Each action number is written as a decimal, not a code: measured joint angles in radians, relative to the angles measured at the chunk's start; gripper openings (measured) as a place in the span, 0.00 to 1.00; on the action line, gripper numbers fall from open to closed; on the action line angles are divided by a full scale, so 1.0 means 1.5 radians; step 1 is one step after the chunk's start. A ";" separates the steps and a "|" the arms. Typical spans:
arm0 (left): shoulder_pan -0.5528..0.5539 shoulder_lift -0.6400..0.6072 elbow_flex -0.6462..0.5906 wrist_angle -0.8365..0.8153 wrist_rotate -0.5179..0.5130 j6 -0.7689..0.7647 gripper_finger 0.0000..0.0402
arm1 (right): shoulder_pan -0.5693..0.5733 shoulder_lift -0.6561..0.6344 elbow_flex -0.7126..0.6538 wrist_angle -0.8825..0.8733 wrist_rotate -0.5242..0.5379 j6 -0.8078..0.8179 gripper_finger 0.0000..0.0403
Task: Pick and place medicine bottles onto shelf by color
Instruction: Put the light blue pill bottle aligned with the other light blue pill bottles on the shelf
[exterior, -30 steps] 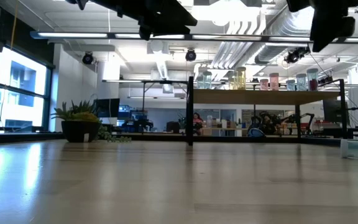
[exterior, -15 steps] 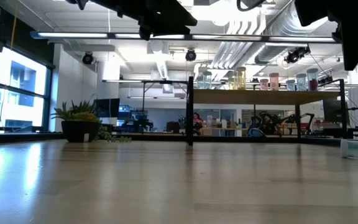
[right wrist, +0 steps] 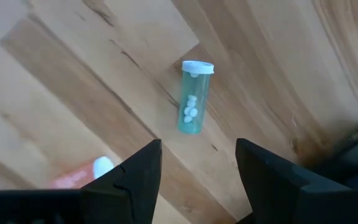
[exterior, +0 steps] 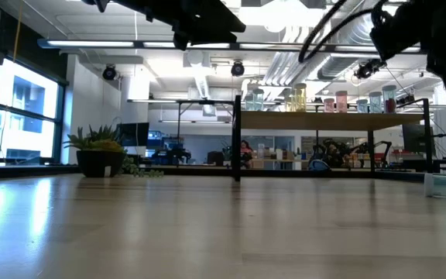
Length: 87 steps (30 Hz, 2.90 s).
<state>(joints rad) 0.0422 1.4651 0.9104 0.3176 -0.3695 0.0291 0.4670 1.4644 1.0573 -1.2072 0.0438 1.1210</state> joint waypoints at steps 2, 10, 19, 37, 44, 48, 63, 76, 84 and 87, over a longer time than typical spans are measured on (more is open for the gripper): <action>0.000 0.000 0.000 0.000 0.000 -0.002 0.51 | 0.000 0.018 0.000 0.000 0.000 0.000 0.49; -0.008 0.000 0.000 0.000 0.000 -0.001 0.51 | 0.000 0.086 0.000 0.010 0.000 -0.001 0.49; -0.008 0.000 0.000 0.000 0.000 0.000 0.51 | -0.001 0.136 -0.049 0.072 -0.034 -0.015 0.49; -0.007 0.000 0.000 -0.008 0.000 0.000 0.51 | -0.001 0.137 -0.118 0.183 -0.065 -0.030 0.32; -0.006 -0.021 0.016 -0.141 0.044 -0.001 0.51 | -0.001 0.136 -0.117 0.200 -0.065 -0.032 0.20; -0.006 -0.029 0.040 -0.242 0.089 0.000 0.51 | -0.001 0.129 -0.117 0.228 -0.055 -0.038 0.20; -0.007 -0.030 0.064 -0.376 0.309 -0.030 0.51 | -0.021 0.048 -0.117 0.582 0.109 -0.280 0.21; -0.007 -0.029 0.064 -0.345 0.303 -0.053 0.51 | -0.088 0.045 -0.117 0.806 0.110 -0.543 0.21; -0.007 -0.029 0.064 -0.314 0.303 -0.053 0.51 | -0.123 0.045 -0.117 0.857 0.127 -0.601 0.21; -0.007 -0.029 0.064 -0.314 0.303 -0.053 0.51 | -0.133 0.045 -0.117 0.881 0.128 -0.612 0.21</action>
<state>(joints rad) 0.0322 1.4212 1.0061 -0.1528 0.0853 -0.0498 0.2668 1.5314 0.8814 0.1136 0.2352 0.2027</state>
